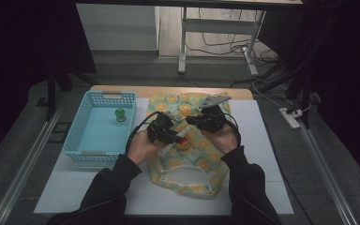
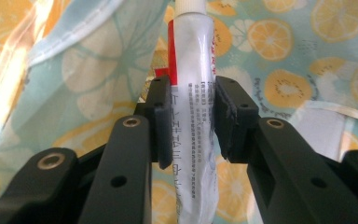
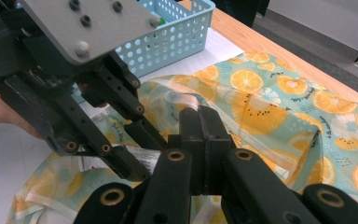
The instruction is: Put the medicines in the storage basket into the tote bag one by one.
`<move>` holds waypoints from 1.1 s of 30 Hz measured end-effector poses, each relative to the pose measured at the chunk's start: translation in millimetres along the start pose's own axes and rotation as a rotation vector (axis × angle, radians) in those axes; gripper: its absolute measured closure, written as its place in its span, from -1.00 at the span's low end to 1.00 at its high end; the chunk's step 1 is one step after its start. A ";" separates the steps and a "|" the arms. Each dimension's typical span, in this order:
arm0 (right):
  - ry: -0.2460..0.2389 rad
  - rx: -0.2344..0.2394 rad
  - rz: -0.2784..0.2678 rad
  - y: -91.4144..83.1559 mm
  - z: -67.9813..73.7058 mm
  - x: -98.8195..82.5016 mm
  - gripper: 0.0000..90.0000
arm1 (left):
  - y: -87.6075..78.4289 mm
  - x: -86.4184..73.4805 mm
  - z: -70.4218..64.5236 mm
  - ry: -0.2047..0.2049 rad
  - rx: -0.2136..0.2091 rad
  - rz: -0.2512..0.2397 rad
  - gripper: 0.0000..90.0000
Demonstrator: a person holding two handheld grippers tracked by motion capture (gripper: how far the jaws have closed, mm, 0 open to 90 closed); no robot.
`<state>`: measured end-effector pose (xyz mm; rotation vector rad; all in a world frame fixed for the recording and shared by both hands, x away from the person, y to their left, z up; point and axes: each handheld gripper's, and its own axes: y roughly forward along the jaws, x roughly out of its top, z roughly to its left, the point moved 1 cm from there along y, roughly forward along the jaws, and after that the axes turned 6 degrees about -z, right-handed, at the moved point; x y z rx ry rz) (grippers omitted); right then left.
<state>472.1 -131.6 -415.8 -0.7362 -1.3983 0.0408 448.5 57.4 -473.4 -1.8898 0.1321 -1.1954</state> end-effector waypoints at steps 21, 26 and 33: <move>0.006 -0.014 0.001 0.0 -2.0 -1.1 1.00 | 31.2 0.2 12.8 0.013 0.048 -0.027 0.52; 0.005 -0.015 0.002 0.0 -2.4 -1.4 1.00 | 36.6 1.7 15.1 0.008 0.053 -0.031 0.52; 0.008 -0.017 0.005 0.0 -4.3 -2.4 1.00 | 41.5 -0.5 19.4 0.003 0.067 -0.046 0.49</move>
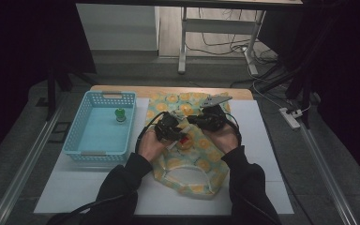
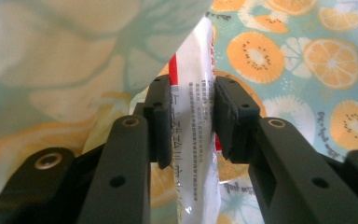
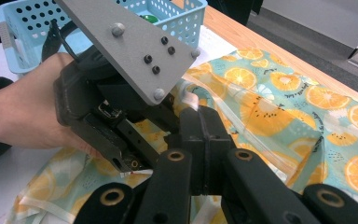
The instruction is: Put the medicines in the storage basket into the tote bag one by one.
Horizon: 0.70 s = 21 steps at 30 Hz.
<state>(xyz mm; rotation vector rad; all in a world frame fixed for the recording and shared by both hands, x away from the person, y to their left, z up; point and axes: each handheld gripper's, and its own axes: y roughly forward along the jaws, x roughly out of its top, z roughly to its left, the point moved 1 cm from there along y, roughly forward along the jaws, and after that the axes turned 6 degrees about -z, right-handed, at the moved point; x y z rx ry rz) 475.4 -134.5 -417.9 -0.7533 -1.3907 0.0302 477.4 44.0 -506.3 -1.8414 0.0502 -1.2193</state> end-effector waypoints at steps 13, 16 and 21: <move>0.001 0.000 -0.005 -1.1 0.0 0.4 1.00 | -10.4 -1.7 -0.5 -0.019 -0.021 -0.030 0.06; 0.001 0.000 -0.005 -1.4 -0.1 0.4 1.00 | -15.0 -2.1 -2.4 -0.012 -0.032 -0.036 -0.04; 0.003 0.000 -0.006 -1.9 -0.6 0.4 1.00 | -24.3 -3.5 -6.5 -0.009 -0.056 -0.051 -0.26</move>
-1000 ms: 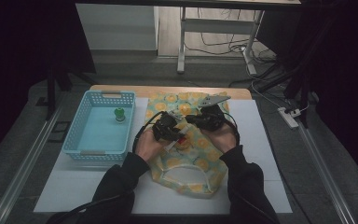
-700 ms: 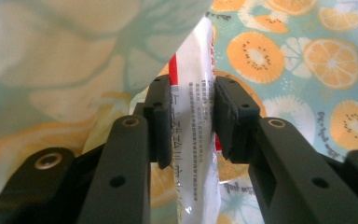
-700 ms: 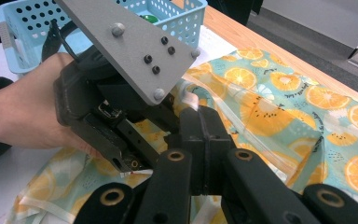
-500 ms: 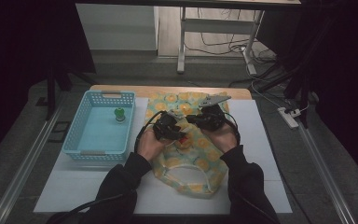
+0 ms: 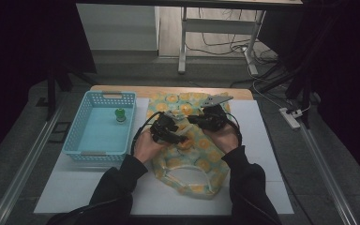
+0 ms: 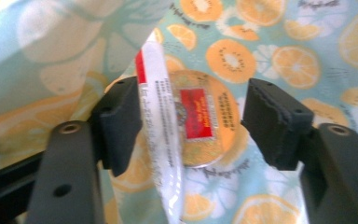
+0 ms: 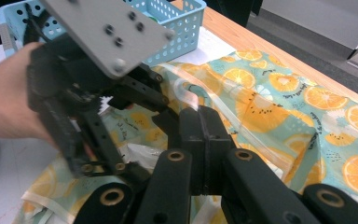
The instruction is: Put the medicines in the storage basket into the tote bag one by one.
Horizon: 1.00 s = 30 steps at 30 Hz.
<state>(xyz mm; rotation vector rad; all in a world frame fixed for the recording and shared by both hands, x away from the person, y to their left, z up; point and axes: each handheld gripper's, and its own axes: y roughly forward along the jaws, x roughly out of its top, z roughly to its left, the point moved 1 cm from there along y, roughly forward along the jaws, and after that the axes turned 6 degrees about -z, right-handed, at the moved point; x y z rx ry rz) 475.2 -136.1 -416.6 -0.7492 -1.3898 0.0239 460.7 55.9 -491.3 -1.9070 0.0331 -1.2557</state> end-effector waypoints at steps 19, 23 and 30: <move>-0.002 0.003 -0.004 -1.0 0.7 0.8 1.00 | -39.9 -7.4 2.1 -0.054 -0.058 -0.030 -0.80; -0.003 0.003 -0.003 -0.7 0.8 0.8 1.00 | -49.5 -9.3 4.2 -0.051 -0.071 -0.043 -0.86; -0.002 0.003 -0.004 -0.9 0.7 0.8 1.00 | -63.3 -13.4 10.6 -0.039 -0.064 -0.058 -0.92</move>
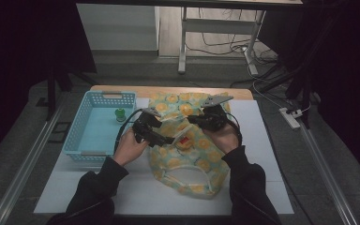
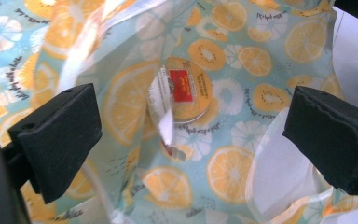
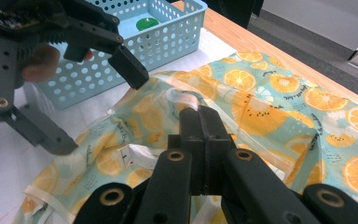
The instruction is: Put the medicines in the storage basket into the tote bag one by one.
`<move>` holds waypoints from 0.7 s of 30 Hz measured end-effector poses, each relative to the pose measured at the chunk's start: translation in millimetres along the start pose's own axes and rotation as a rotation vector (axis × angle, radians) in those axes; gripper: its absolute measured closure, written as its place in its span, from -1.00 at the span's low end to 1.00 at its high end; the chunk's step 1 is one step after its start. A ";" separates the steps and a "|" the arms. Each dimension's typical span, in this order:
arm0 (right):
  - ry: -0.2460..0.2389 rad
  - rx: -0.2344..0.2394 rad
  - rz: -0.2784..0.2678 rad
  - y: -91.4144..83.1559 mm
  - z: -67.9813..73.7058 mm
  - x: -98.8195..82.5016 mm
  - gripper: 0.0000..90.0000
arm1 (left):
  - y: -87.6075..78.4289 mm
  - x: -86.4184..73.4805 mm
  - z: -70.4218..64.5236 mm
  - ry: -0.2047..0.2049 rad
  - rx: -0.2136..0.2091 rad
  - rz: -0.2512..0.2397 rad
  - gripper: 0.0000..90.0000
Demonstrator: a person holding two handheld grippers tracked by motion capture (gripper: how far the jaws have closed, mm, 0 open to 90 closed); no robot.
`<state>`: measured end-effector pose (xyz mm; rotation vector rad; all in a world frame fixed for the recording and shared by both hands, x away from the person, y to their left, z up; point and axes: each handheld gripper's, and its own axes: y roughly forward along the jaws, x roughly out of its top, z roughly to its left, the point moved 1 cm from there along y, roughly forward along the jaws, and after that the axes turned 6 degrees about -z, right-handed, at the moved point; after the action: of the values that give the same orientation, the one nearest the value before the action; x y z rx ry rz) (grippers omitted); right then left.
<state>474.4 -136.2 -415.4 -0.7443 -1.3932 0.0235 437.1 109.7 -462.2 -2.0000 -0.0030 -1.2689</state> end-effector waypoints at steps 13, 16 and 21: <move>-0.001 -0.002 0.001 0.0 0.3 0.0 1.00 | -35.4 -11.6 20.3 -0.035 0.077 -0.029 -0.96; -0.001 -0.002 0.001 0.1 0.5 0.1 1.00 | -41.8 -14.8 25.3 -0.048 0.090 -0.031 -0.96; 0.000 -0.002 0.001 -0.1 0.4 0.0 1.00 | -52.3 -19.8 33.7 -0.064 0.111 -0.035 -0.96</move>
<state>474.0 -136.0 -415.3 -0.7466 -1.3934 0.0224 433.5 174.4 -454.3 -1.9518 -0.1369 -1.1996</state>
